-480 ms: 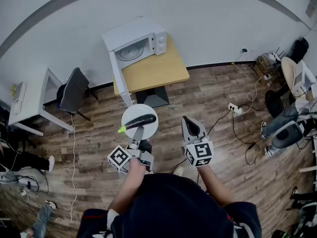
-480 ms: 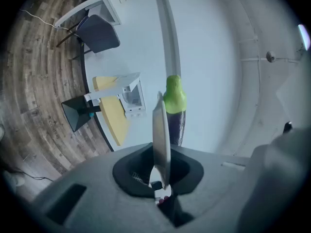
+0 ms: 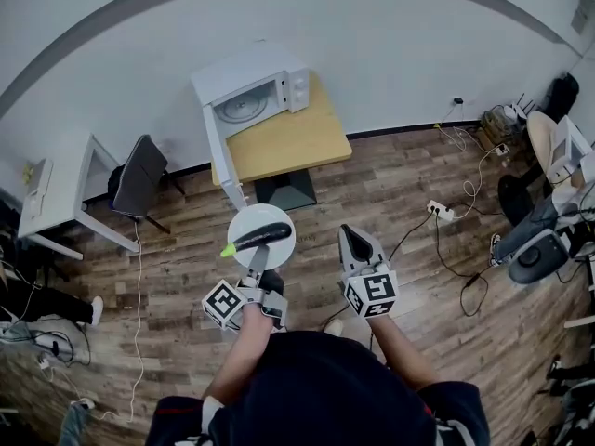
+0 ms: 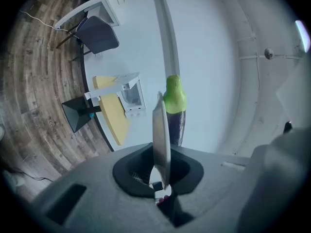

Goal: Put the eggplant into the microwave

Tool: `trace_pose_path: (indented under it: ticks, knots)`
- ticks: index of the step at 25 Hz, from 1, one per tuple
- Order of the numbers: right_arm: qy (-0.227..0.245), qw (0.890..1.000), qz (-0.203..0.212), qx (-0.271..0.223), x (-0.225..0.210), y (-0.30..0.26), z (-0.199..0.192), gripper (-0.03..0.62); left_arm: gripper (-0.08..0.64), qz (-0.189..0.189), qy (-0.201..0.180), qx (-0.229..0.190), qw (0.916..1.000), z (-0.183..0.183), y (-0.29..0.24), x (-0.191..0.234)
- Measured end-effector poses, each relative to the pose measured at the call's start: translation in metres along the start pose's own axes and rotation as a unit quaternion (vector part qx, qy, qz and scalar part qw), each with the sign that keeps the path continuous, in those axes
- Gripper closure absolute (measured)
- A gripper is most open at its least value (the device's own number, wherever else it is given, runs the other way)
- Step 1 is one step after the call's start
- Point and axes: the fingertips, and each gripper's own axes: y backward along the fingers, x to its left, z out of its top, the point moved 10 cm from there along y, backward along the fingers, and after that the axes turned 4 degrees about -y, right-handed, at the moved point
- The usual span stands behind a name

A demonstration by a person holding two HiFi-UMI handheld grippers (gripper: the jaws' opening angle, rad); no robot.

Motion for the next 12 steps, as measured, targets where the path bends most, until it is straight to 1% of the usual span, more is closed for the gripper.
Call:
trace_pose_path:
  ticks: [8,12]
  knots:
    - [-0.006,1.000,0.014,-0.001,-0.029,0.010,-0.002,0.581,0.535,0.005,-0.006,-0.013,0.9999,-0.030,-0.008,-0.004]
    - [-0.011,1.000,0.023,0.004,-0.047,0.020,-0.009,0.580,0.535,-0.004,-0.009,-0.016,0.9998,-0.053,-0.013,-0.006]
